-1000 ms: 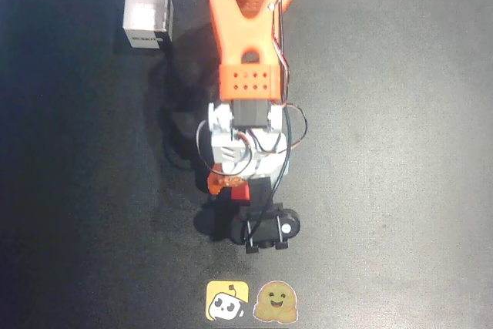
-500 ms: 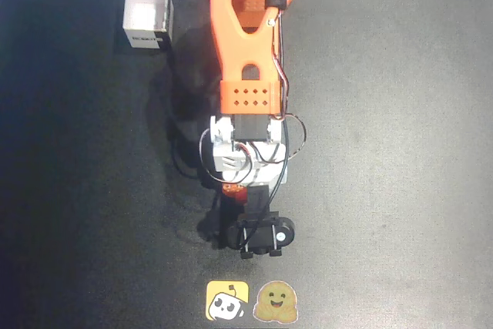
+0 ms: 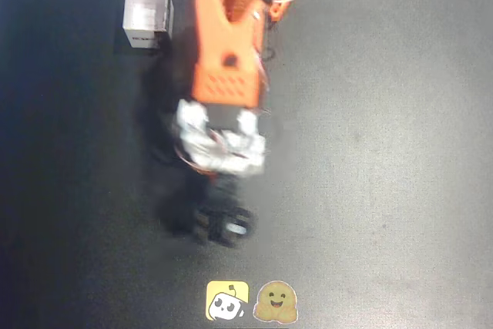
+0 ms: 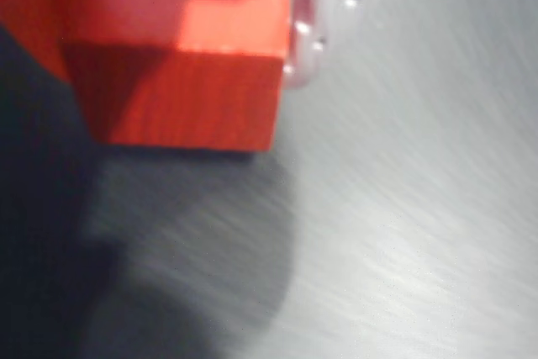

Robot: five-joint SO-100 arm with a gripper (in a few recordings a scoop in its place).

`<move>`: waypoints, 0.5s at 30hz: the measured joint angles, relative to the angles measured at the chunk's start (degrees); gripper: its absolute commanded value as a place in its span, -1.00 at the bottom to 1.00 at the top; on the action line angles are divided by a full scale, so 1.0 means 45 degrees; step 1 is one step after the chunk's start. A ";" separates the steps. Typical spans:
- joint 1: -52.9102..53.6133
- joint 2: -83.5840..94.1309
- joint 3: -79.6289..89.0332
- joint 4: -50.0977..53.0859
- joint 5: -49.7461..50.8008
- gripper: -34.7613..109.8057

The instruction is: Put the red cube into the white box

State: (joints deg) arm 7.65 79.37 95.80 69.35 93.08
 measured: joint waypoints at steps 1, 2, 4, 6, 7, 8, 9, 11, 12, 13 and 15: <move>0.0391 0.0430 -0.0059 0.0410 0.0156 -0.52; 0.0801 0.0840 -0.0176 0.0859 0.0410 -0.52; 0.1660 0.1777 -0.0176 0.1855 0.1172 -0.52; 0.2734 0.2773 -0.0195 0.2637 0.1855 -0.52; 0.3359 0.3223 -0.0234 0.3242 0.2031 -0.52; 0.4023 0.3594 -0.0234 0.3691 0.2109 -0.52; 0.4785 0.3867 -0.0234 0.4102 0.2070 -0.52; 0.6406 0.4336 -0.0254 0.5039 0.1855 -0.52; 0.7246 0.4473 -0.0254 0.5371 0.1582 -0.52; 0.8086 0.4531 -0.0254 0.5742 0.1270 -0.52; 0.9668 0.4531 -0.0254 0.6152 0.0605 -0.52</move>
State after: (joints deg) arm 51.15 99.76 94.66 97.03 95.80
